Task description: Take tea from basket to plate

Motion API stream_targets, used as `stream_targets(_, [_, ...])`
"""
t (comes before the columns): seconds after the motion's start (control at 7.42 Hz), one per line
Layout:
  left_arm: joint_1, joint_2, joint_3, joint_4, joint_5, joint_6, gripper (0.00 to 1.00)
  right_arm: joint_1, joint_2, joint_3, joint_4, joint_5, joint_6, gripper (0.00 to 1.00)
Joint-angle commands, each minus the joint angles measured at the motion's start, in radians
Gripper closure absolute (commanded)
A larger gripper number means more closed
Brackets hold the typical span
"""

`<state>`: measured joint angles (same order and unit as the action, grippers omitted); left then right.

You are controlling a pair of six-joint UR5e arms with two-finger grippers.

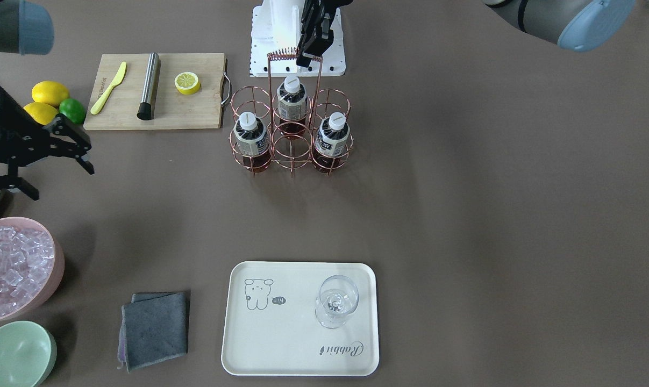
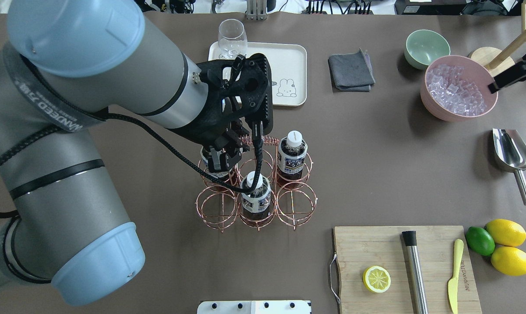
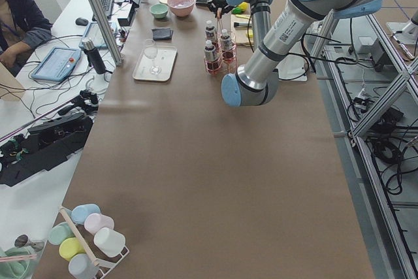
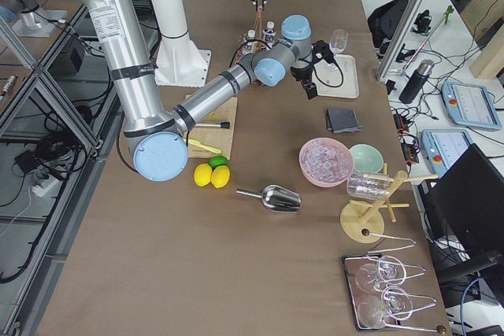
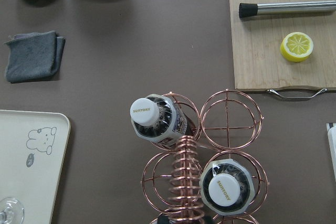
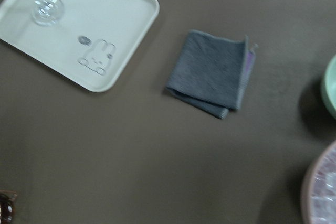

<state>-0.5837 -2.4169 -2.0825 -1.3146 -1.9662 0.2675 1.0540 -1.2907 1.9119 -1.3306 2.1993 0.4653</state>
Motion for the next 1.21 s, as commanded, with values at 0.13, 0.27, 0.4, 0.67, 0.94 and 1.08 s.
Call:
stream_targets(0.13, [0.005,0.012,-0.005,0.0,0.001,-0.001,1.0,-0.168,0.011,-0.037,0.534,-0.123,0.309,0.0])
stream_targets(0.27, [0.007,0.013,-0.005,0.0,0.001,-0.001,1.0,-0.234,0.033,-0.027,0.563,-0.216,0.329,0.0])
stream_targets(0.4, [0.008,0.015,-0.007,0.0,0.001,-0.001,1.0,-0.317,0.043,-0.008,0.562,-0.31,0.329,0.0])
stream_targets(0.67, [0.008,0.016,-0.005,0.0,0.001,-0.001,1.0,-0.409,0.044,0.008,0.553,-0.415,0.328,0.0])
stream_targets(0.94, [0.011,0.016,-0.007,-0.003,0.001,-0.001,1.0,-0.44,0.042,0.015,0.551,-0.423,0.328,0.0])
stream_targets(1.08, [0.012,0.016,-0.007,-0.005,0.001,-0.001,1.0,-0.475,0.044,0.019,0.532,-0.465,0.326,0.0])
